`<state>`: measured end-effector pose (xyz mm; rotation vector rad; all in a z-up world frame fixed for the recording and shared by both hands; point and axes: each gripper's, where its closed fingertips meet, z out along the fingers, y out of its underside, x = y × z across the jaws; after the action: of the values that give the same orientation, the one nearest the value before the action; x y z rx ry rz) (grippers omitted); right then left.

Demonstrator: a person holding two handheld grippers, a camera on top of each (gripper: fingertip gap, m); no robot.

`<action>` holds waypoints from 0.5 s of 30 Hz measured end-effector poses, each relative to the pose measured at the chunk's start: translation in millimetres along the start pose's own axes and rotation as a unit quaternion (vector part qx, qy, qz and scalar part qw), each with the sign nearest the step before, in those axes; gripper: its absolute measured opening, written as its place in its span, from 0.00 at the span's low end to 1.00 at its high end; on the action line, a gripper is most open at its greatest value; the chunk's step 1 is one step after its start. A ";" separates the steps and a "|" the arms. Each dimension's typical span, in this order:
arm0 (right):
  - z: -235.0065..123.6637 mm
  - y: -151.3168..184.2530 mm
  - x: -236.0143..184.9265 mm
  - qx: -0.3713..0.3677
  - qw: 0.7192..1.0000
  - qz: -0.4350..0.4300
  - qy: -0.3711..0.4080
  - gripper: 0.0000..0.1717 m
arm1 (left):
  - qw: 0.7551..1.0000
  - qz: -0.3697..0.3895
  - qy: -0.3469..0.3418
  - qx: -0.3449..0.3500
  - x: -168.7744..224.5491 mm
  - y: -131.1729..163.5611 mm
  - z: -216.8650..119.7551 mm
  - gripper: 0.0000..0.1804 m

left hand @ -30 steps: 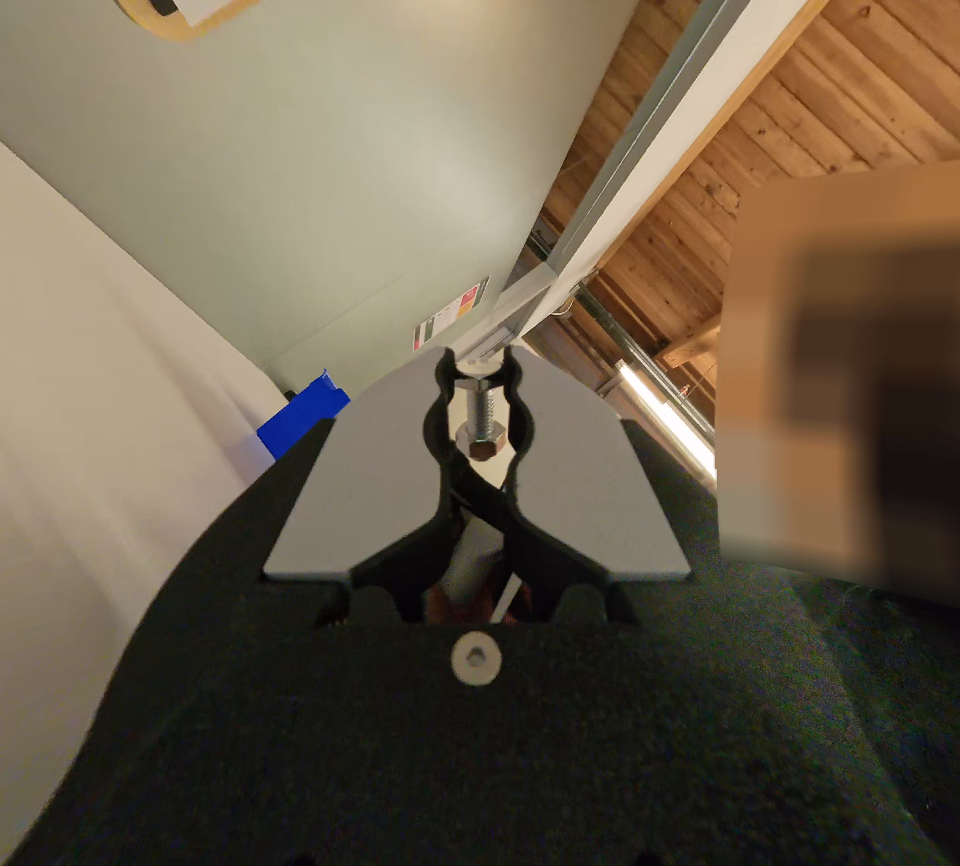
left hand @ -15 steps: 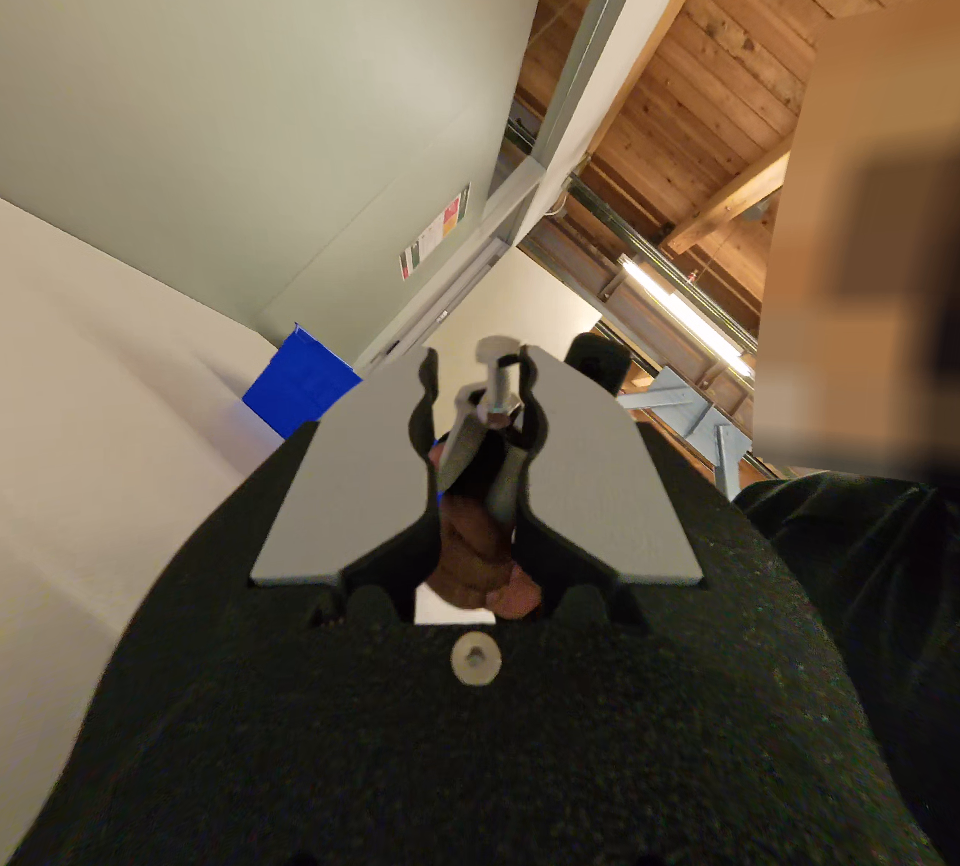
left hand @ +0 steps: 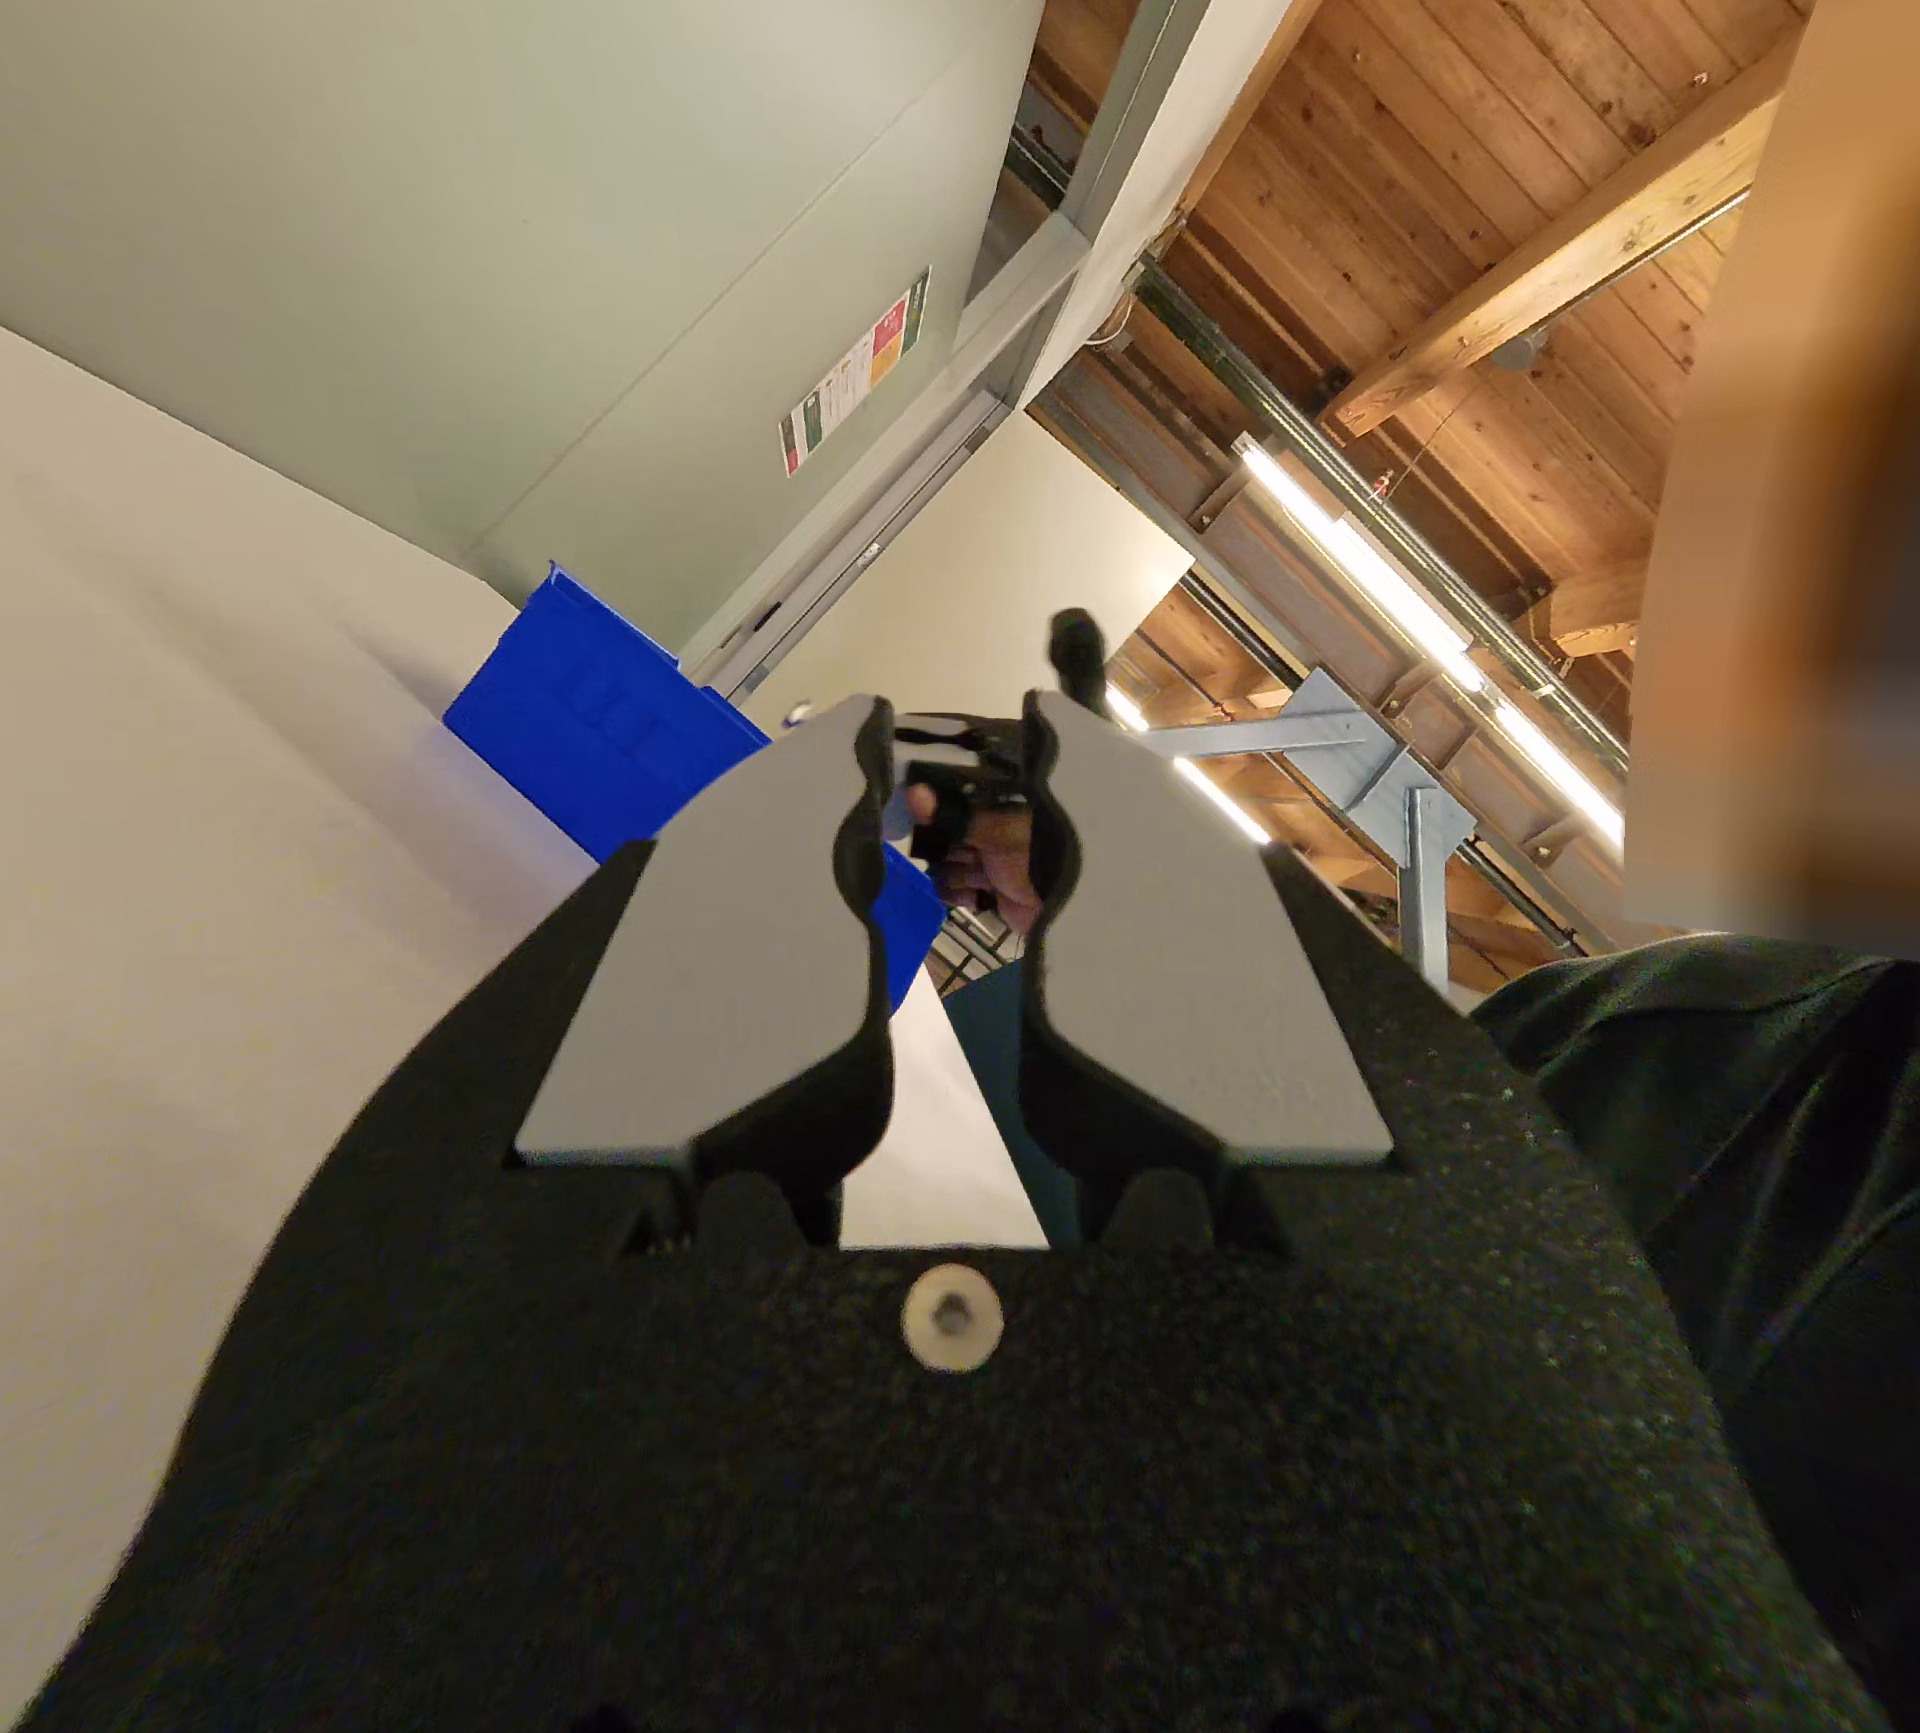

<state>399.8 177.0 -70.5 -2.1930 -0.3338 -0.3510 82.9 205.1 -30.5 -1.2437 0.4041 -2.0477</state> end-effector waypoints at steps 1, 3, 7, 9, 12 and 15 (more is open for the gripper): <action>12.9 11.3 0.0 -0.027 1.000 -0.015 -0.001 0.11 | 1.000 0.004 -0.001 -0.003 0.8 0.8 0.6 0.12; 33.8 29.9 -0.9 -0.076 0.996 -0.046 0.002 0.11 | 1.000 0.017 -0.002 -0.009 3.9 0.8 1.2 0.12; 57.7 56.6 -13.5 -0.142 0.987 -0.066 -0.032 0.11 | 0.999 0.048 -0.004 -0.012 12.4 -2.3 -1.0 0.11; 62.5 68.7 -17.9 -0.168 0.982 -0.073 -0.046 0.11 | 0.998 0.058 -0.006 -0.012 15.4 -4.0 -2.8 0.11; 60.3 86.2 -16.8 -0.207 0.973 -0.088 -0.057 0.11 | 0.998 0.063 -0.006 -0.011 18.3 -6.8 -5.2 0.11; 46.8 87.2 -0.8 -0.206 0.974 -0.090 -0.036 0.24 | 0.997 0.073 -0.006 -0.018 21.1 -7.5 -7.5 0.10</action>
<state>436.4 163.0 -161.4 -2.5944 -0.5408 -0.4744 67.2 195.0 -16.1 -1.2101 0.5122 -1.9171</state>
